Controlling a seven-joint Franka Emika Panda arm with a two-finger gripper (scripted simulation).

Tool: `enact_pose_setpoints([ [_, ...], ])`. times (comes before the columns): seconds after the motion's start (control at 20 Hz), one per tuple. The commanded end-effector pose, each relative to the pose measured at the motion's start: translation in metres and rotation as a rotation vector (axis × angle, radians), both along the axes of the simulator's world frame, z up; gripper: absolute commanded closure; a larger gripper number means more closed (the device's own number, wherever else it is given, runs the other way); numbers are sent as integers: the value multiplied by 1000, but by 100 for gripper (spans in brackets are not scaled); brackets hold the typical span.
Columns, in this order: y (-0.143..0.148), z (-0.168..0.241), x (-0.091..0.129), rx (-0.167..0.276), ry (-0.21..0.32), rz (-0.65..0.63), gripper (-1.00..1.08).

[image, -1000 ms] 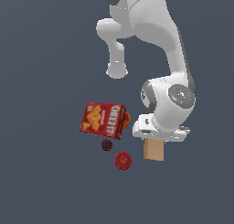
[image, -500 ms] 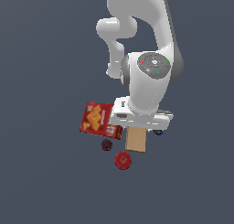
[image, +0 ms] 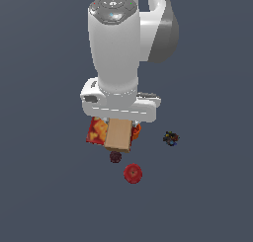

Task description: Pick up a designated object from a clutter of objects.

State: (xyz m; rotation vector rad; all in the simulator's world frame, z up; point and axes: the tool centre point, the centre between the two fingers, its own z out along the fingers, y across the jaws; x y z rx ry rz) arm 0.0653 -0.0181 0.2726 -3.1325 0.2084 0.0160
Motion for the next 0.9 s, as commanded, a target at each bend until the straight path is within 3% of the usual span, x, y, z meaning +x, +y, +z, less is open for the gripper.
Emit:
enact_pose_setpoints([
  [0.0, -24, 27, -1, 0, -9, 1, 108],
  [0.5, -113, 111, -9, -1, -10, 1, 108],
  [0.85, -151, 147, -10, -3, -10, 1, 108],
])
